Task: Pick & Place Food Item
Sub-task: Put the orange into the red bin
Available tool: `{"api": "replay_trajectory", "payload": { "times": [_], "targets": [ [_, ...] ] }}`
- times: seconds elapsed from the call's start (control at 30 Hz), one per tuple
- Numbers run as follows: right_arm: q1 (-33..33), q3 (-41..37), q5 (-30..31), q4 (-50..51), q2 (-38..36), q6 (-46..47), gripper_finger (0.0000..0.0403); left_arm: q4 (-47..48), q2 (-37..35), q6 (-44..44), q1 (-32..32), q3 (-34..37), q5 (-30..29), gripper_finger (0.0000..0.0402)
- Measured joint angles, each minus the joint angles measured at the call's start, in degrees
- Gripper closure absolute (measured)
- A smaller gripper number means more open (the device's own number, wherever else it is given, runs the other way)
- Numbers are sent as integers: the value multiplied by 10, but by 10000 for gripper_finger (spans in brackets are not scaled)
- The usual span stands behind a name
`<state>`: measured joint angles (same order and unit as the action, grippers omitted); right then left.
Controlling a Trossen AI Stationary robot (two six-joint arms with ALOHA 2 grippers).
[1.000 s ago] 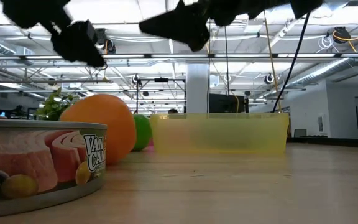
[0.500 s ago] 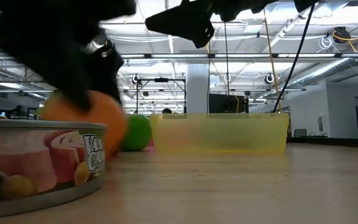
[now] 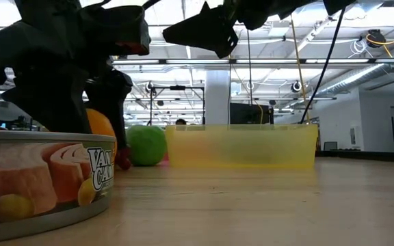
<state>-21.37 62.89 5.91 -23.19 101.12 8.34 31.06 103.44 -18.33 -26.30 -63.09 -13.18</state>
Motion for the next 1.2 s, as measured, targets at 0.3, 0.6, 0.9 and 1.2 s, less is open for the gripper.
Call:
{"api": "replay_trajectory", "payload": {
  "times": [0.3,0.6,0.9,1.2],
  "targets": [
    [0,0,0,-1,0,0,94,7,0,16,0,0,14,114],
    [0,0,0,-1,0,0,94,7,-1,17,0,0,12,145],
    [0,0,0,0,0,0,94,15,-2,46,2,-11,-1,132],
    [0,0,2,35,-32,-1,94,30,-5,92,3,-73,1,152]
  ]
}}
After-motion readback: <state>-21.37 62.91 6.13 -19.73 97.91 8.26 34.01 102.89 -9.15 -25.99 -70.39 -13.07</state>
